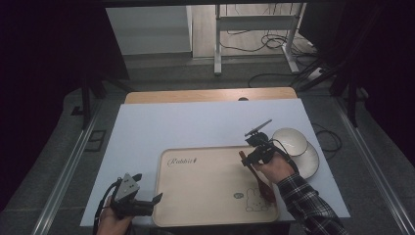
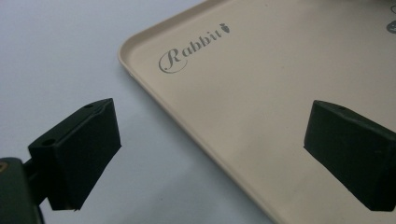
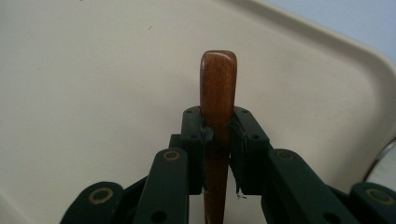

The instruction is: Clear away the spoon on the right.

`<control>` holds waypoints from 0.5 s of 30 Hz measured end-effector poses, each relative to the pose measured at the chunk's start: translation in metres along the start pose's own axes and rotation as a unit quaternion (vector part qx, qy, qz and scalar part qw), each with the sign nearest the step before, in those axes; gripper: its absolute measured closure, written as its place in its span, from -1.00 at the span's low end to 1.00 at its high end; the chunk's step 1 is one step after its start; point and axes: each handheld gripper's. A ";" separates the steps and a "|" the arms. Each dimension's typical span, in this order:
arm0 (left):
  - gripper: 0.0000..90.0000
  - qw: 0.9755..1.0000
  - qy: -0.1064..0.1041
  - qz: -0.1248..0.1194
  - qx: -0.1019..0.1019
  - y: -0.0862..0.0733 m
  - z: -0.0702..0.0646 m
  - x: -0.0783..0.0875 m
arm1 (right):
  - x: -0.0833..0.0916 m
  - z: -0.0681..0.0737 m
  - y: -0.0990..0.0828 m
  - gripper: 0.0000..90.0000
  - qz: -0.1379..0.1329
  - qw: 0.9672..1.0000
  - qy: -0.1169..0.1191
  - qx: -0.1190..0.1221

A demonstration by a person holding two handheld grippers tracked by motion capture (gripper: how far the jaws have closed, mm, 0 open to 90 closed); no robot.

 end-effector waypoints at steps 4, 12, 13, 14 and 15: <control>-0.92 1.000 0.000 -0.001 0.000 0.000 0.000 0.000 | -0.008 0.000 -0.002 0.70 0.003 1.000 -0.005 -0.002; -0.92 1.000 0.000 -0.001 0.000 0.000 0.000 0.000 | -0.023 -0.005 -0.007 0.67 0.005 1.000 -0.011 0.003; -0.92 1.000 0.000 0.000 0.000 0.000 0.000 0.000 | -0.023 -0.005 -0.007 0.64 0.003 1.000 -0.011 0.006; -0.92 1.000 0.000 0.000 -0.001 0.000 0.000 0.000 | -0.021 -0.005 -0.007 0.58 -0.003 1.000 -0.017 0.007; -0.92 1.000 0.000 0.000 -0.001 0.000 0.000 0.000 | -0.016 -0.005 -0.008 0.51 -0.013 1.000 -0.020 0.013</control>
Point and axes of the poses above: each handheld gripper's, and its own axes: x roughly backward along the jaws, y roughly out of its top, z roughly to its left, and after that the axes turned 1 degree about y, right-handed
